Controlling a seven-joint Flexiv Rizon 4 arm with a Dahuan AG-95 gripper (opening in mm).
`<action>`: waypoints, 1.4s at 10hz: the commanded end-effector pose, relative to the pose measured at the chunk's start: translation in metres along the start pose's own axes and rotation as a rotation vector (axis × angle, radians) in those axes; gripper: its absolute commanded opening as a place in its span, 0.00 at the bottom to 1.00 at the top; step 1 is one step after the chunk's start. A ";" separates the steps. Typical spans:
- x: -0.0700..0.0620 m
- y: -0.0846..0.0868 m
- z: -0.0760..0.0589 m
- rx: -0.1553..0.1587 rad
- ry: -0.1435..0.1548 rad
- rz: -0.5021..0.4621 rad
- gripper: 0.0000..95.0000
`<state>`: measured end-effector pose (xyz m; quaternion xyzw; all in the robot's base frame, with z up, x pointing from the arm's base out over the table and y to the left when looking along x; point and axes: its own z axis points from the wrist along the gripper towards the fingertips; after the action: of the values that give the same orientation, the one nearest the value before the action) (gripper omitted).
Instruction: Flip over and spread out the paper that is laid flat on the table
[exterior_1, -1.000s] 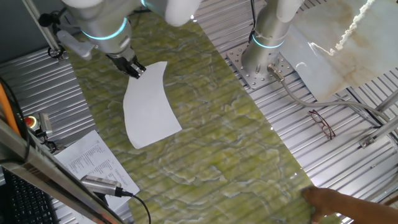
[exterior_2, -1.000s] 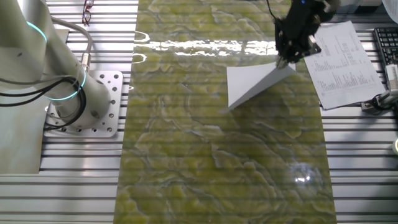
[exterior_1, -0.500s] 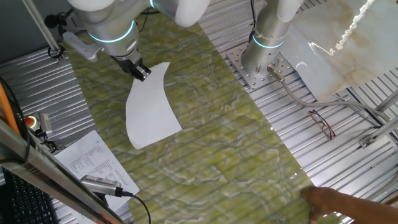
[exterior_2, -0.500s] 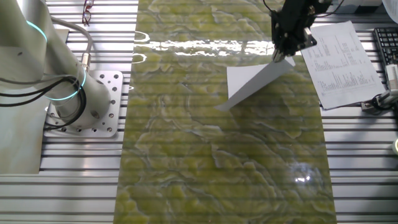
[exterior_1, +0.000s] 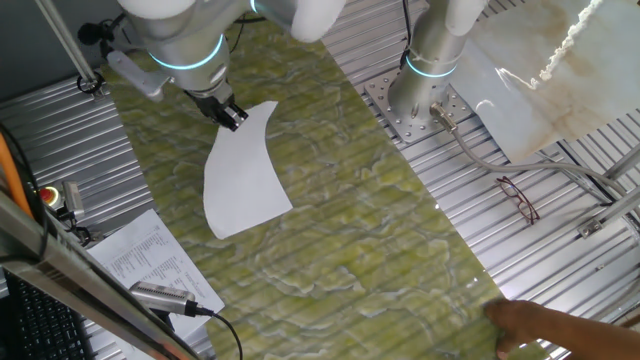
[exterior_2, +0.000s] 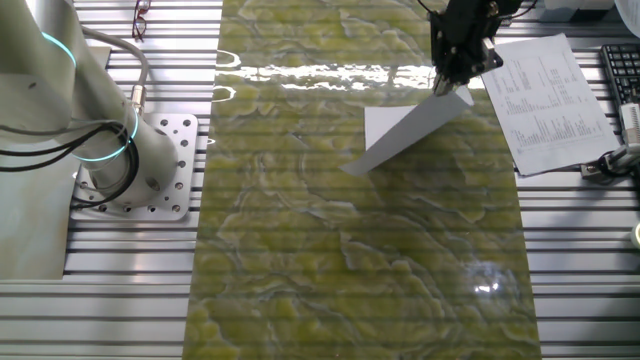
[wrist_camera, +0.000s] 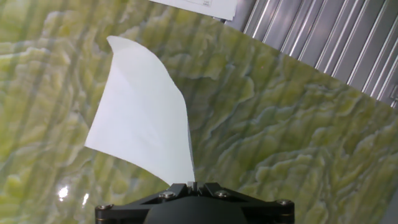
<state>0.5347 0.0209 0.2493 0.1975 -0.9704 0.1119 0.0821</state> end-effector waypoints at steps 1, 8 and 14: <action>-0.001 0.002 0.001 0.006 -0.002 0.009 0.00; -0.005 0.015 0.006 0.048 -0.143 0.030 0.00; -0.010 0.022 0.008 0.069 -0.190 0.019 0.00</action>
<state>0.5340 0.0426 0.2355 0.2011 -0.9711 0.1267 -0.0225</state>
